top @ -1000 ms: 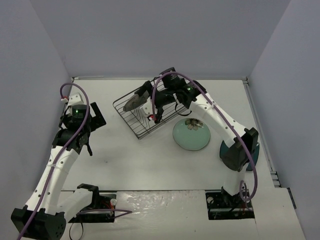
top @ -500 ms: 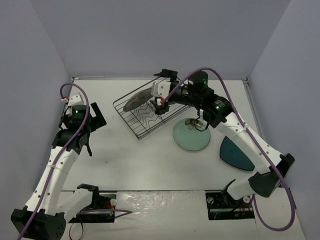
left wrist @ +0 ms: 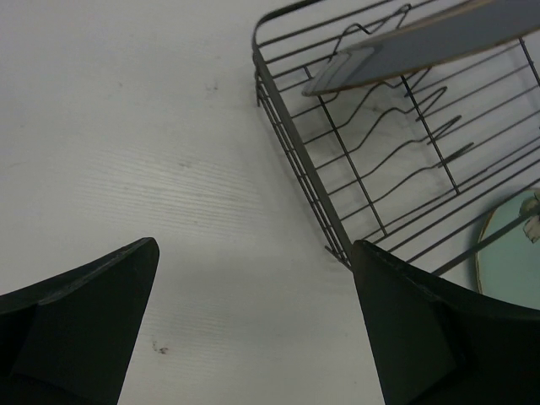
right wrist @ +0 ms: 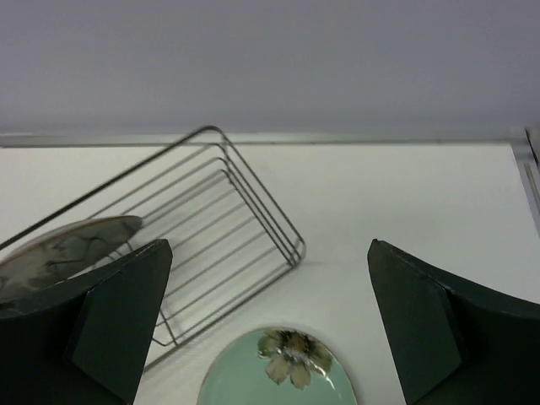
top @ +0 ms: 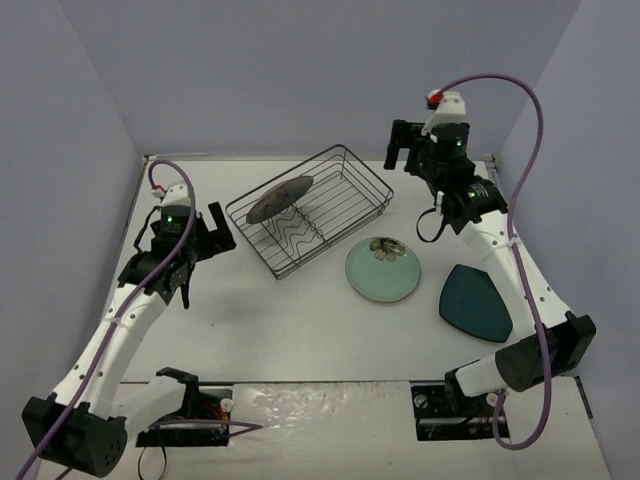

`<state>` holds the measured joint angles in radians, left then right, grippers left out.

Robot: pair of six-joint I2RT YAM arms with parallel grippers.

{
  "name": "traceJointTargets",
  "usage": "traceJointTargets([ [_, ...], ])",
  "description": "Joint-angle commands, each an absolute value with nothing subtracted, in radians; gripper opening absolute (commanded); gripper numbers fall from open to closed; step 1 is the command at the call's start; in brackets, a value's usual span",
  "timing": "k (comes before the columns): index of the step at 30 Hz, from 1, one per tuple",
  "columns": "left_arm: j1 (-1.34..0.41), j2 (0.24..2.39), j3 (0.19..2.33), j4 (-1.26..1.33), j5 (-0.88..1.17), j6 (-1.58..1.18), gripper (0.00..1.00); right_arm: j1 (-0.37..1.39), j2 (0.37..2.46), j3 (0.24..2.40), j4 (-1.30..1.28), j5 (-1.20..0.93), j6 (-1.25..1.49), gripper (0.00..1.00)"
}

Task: Load the plates into the dish rack

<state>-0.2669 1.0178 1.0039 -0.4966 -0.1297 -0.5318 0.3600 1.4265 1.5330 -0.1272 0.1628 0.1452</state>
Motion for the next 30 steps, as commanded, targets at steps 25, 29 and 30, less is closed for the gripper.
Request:
traceJointTargets([
  [25, -0.443, 1.026, 0.952, -0.294, -0.041, -0.454, 0.97, -0.09, 1.29, 0.648, 0.135, -0.499, 0.514, 1.0],
  [29, -0.443, 1.017, 0.948, -0.293, -0.051, -0.453, 0.97, -0.111, 1.33, 0.618, 0.196, -0.564, 0.527, 1.0],
  [30, -0.443, 1.016, 0.947, -0.292, -0.052, -0.453, 0.97, -0.115, 1.344, 0.607, 0.204, -0.578, 0.526, 1.0],
])
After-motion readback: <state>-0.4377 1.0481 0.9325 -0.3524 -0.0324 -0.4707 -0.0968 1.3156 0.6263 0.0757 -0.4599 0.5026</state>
